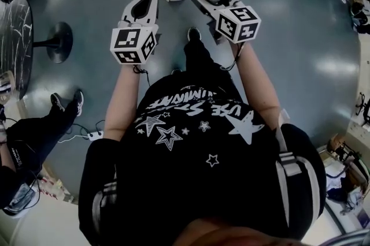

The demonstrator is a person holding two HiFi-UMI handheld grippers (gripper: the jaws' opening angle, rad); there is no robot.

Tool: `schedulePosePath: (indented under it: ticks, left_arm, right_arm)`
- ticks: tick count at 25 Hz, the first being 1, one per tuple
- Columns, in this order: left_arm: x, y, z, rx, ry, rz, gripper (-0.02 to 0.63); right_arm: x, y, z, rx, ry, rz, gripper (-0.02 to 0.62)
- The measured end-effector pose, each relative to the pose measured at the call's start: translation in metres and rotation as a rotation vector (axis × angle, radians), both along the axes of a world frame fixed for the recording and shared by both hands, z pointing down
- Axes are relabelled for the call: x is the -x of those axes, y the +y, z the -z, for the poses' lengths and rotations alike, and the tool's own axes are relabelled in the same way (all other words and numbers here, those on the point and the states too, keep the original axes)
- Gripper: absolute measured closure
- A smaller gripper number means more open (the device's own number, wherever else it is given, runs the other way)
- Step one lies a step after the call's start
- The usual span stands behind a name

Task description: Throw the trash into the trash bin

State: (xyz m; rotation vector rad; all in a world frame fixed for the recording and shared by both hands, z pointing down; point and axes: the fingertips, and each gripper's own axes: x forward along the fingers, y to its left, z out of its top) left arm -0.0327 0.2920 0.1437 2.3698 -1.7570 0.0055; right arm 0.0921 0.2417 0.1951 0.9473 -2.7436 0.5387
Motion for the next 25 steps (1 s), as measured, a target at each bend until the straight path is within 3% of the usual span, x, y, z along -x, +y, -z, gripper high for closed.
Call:
schedulePosePath:
  ticks: [16, 25]
  left_arm:
    - [-0.047, -0.143, -0.001, 0.038, -0.072, 0.01, 0.595]
    - [-0.068, -0.203, 0.002, 0.036, -0.096, 0.037, 0.595]
  right_arm:
    - [-0.053, -0.152, -0.003, 0.044, -0.069, -0.015, 0.264]
    - [-0.065, -0.21, -0.006, 0.059, -0.086, 0.039, 0.264]
